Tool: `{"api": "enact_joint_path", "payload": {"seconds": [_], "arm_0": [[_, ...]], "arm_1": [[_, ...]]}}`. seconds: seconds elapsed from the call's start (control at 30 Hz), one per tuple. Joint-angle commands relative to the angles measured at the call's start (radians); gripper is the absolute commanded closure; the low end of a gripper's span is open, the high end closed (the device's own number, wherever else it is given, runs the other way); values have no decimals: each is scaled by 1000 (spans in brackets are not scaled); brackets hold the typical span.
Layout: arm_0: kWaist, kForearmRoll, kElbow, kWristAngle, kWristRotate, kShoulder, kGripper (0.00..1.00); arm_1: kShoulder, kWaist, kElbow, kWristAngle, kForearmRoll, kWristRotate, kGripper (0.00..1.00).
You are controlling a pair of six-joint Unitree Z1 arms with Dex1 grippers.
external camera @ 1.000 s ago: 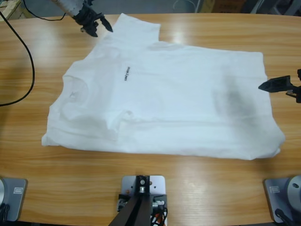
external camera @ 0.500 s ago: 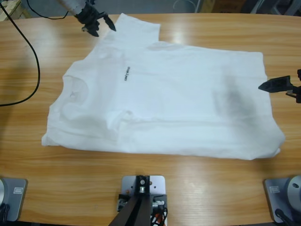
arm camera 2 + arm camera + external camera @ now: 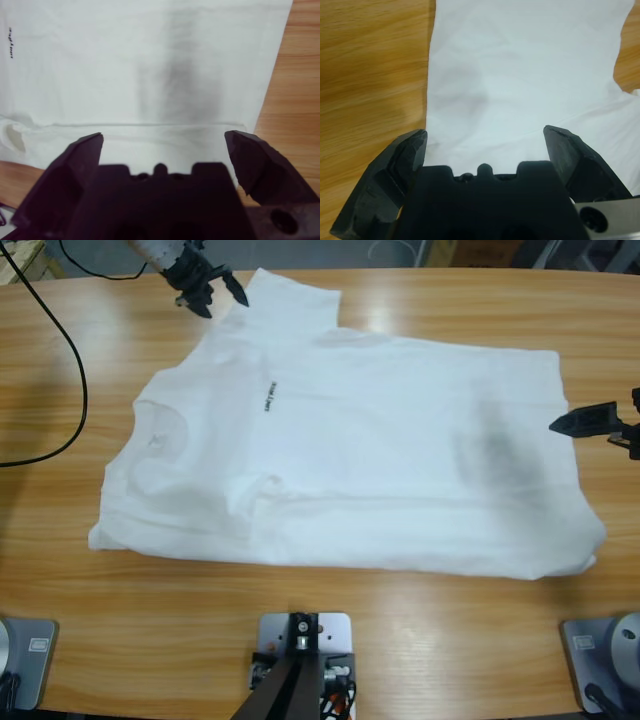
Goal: Fold clothes
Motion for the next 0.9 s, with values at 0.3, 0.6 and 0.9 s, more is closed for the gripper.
{"api": "enact_joint_path", "payload": {"seconds": [0.3,0.6,0.9], "arm_0": [[-10,29,-39,-78,-65,95,87],[-14,71,-54,-13,-69,104,92],[-7,109,-59,51,-62,111,92]], "arm_1": [[-27,12,32,7,-11,-15,0],[-26,12,32,7,-13,-15,0],[-27,12,34,9,-13,-15,0]]}}
